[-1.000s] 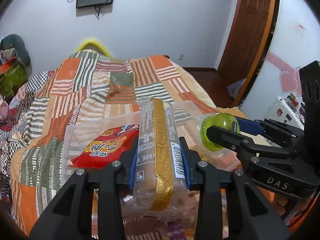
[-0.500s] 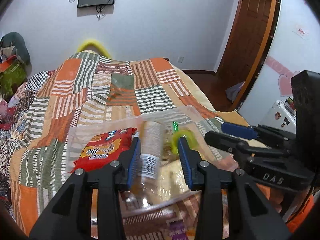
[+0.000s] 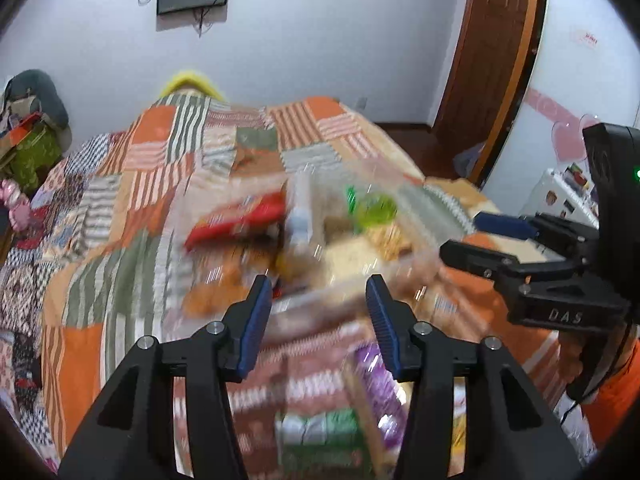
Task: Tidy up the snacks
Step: 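Carry the green container and bread roll over the clear box and release both, then grasp the green pea-snack bag with the left gripper while the right grasps the cake bar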
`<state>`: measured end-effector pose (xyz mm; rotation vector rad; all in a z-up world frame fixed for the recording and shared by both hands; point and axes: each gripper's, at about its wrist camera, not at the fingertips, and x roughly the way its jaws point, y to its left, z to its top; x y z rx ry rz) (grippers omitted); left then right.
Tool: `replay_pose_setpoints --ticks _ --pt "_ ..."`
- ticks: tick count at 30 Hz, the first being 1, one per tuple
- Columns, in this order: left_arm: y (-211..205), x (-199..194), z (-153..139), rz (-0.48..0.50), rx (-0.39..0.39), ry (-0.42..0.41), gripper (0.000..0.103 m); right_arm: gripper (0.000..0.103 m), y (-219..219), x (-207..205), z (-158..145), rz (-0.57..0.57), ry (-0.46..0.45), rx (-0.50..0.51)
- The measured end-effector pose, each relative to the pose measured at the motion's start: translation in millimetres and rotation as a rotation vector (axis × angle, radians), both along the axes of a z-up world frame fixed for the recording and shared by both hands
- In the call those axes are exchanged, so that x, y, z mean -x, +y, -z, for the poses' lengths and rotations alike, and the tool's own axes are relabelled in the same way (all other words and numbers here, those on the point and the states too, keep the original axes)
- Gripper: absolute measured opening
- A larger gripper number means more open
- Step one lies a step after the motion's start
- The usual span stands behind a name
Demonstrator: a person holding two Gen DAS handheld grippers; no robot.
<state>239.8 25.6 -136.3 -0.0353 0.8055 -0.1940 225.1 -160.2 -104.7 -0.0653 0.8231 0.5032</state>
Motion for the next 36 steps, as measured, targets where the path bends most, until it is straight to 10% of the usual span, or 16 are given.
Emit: replay_pose_setpoints --ticks 12,30,36 --pt "32.0 45.2 62.0 -0.043 0.063 0.200 0.060 0.073 23.0 4.2 57.9 -0.025 0.134 0.109" --pt "11.6 56.7 90.2 -0.024 0.066 0.208 0.070 0.073 -35.3 30.4 59.4 0.030 0.176 0.140" --pt "20.9 46.7 91.8 -0.049 0.118 0.208 0.049 0.042 -19.5 28.6 65.2 0.006 0.161 0.146"
